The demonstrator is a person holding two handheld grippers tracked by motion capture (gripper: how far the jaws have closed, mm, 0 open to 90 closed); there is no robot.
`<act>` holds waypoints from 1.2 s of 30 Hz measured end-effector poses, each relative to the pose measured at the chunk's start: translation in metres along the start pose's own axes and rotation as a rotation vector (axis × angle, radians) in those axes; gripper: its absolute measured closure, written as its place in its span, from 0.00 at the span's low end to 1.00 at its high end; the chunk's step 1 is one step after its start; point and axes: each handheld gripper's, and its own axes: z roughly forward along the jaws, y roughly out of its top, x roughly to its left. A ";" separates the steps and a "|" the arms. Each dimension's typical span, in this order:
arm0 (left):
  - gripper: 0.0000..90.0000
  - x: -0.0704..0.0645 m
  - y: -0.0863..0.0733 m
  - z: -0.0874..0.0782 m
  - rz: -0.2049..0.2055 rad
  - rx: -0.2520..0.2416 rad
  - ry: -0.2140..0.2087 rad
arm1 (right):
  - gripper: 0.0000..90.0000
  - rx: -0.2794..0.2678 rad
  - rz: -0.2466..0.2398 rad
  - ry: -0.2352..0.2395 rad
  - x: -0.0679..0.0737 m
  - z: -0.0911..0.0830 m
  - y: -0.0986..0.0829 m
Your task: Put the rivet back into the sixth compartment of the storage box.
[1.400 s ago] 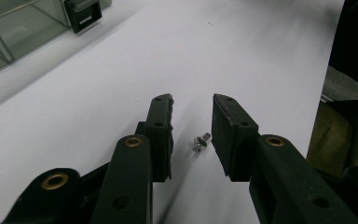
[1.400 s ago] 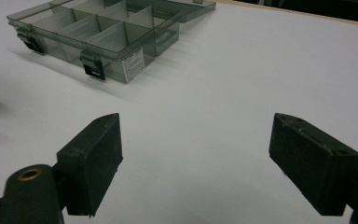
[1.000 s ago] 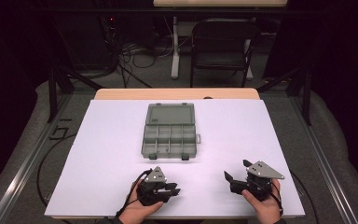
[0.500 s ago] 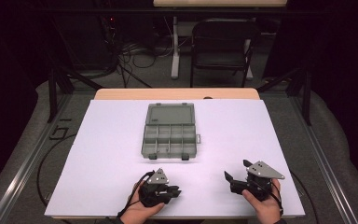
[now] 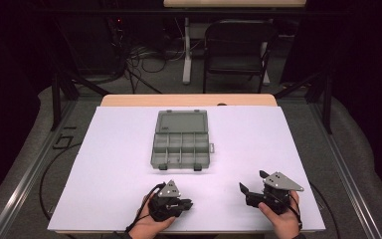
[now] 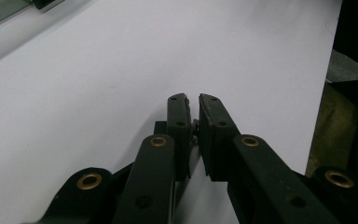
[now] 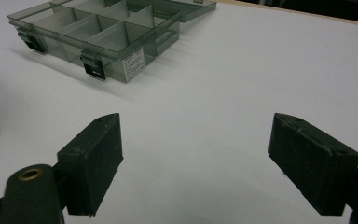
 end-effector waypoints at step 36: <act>0.93 0.026 0.009 -0.041 -0.058 -0.152 0.096 | 0.19 0.001 0.002 -0.001 0.000 0.000 0.000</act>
